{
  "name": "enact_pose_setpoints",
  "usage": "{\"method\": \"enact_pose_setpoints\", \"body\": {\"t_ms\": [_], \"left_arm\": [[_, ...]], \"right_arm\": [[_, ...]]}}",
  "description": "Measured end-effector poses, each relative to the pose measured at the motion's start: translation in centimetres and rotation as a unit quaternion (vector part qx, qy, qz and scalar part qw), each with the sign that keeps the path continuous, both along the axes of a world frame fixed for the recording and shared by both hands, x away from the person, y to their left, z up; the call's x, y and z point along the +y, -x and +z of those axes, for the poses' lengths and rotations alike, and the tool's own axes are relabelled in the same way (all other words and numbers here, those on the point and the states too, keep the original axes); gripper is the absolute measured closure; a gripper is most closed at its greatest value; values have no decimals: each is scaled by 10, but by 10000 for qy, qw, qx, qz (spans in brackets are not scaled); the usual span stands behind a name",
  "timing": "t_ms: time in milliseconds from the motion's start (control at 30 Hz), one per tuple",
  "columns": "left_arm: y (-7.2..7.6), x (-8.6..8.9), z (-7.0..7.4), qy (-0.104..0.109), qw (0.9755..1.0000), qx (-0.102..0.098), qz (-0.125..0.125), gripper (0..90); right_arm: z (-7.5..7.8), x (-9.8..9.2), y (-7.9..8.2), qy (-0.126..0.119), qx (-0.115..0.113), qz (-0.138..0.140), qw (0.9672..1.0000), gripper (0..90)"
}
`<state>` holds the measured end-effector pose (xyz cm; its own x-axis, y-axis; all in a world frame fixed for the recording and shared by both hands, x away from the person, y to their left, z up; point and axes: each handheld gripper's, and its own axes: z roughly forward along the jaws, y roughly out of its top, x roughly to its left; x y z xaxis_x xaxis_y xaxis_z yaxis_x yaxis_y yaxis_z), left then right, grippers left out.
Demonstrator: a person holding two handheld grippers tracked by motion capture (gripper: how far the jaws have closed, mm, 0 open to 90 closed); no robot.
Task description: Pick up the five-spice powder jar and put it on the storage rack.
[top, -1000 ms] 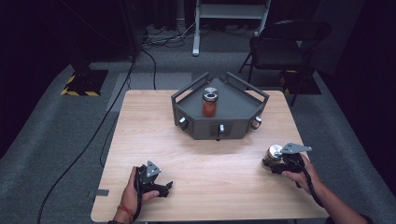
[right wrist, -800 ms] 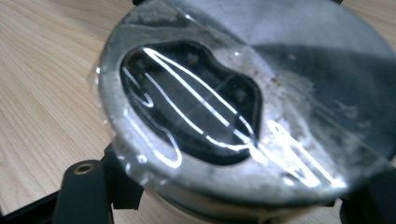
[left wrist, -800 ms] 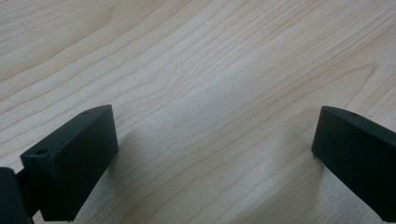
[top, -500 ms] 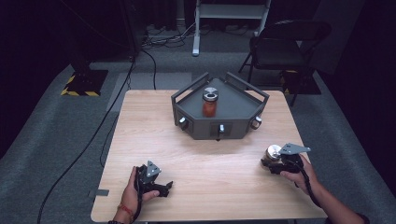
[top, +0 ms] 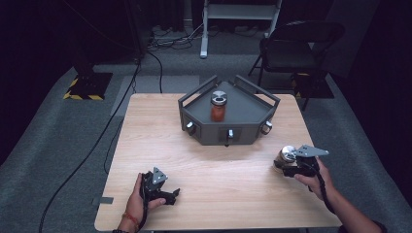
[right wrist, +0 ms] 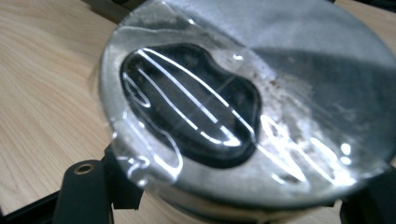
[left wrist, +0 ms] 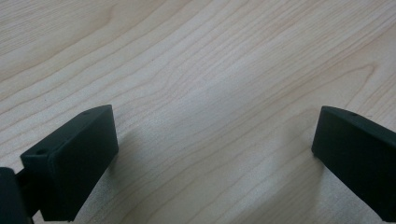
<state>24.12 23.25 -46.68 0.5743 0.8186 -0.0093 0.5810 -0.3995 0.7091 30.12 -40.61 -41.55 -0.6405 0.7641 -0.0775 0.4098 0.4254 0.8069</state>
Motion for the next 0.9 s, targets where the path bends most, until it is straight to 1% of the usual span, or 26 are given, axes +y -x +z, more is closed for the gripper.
{"method": "enact_pose_setpoints", "body": {"t_ms": [200, 367, 467, 667, 900], "left_arm": [[0, 0, 0, -5, 10000, 3, -7, 2], [0, 0, 0, 1, 10000, -1, 2, 2], [0, 0, 0, -8, 10000, 3, -8, 3], [0, 0, 0, -8, 10000, 3, -9, 3], [0, 0, 0, 5, 10000, 1, 1, 2]], "right_arm": [[13, -1, 1, 36, -81, -13, 10000, 307], [21, 3, 0, 74, -113, -31, 9999, 307], [25, 5, 0, 23, -136, -51, 9999, 307], [34, 12, -2, 42, -229, -56, 9997, 307], [51, 19, -5, -34, -381, -68, 9992, 307]]}}
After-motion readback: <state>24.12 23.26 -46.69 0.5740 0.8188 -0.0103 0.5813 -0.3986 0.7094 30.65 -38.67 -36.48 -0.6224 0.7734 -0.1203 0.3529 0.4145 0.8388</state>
